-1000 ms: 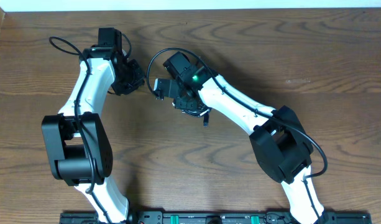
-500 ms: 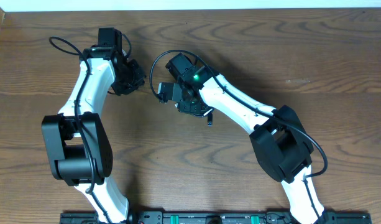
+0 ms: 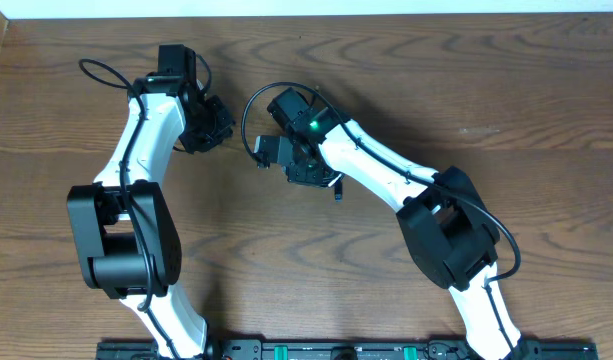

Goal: Untangle cables

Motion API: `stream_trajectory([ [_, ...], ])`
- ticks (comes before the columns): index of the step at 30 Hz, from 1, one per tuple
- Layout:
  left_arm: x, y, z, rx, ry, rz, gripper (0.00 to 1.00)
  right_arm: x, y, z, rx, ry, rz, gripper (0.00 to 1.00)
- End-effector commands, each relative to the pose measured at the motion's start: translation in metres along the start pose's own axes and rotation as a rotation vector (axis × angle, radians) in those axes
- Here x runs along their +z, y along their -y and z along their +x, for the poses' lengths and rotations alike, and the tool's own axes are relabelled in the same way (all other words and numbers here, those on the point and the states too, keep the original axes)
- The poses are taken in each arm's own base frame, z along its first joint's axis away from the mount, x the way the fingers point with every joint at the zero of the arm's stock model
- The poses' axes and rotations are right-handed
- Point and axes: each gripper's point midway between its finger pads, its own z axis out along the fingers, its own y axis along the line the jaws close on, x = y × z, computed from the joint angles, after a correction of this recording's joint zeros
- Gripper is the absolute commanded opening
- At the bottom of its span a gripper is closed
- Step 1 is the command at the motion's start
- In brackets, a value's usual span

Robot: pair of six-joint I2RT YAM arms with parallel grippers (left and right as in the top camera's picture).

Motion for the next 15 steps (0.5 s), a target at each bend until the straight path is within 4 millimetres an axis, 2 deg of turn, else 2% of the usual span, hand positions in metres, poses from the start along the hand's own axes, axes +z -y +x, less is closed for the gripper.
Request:
stream_trajectory([
  [1, 0.0081, -0.0078, 0.0046, 0.015, -0.019, -0.031, 0.22, 0.0122, -0.0071, 0.004, -0.004, -0.021, -0.029, 0.05],
  [6, 0.0081, -0.0078, 0.0046, 0.015, -0.019, -0.031, 0.22, 0.0123, -0.0071, 0.0035, -0.004, -0.02, -0.028, 0.02],
  [7, 0.0081, -0.0078, 0.0046, 0.015, -0.019, -0.031, 0.22, 0.0122, -0.008, 0.0045, -0.003, -0.024, -0.031, 0.1],
  [10, 0.0081, -0.0078, 0.0046, 0.015, -0.019, -0.031, 0.22, 0.0121, -0.0098, 0.0069, -0.002, -0.033, -0.039, 0.18],
  [15, 0.0081, -0.0078, 0.0046, 0.015, -0.019, -0.031, 0.22, 0.0122, -0.0139, 0.0118, 0.0, -0.052, -0.056, 0.22],
])
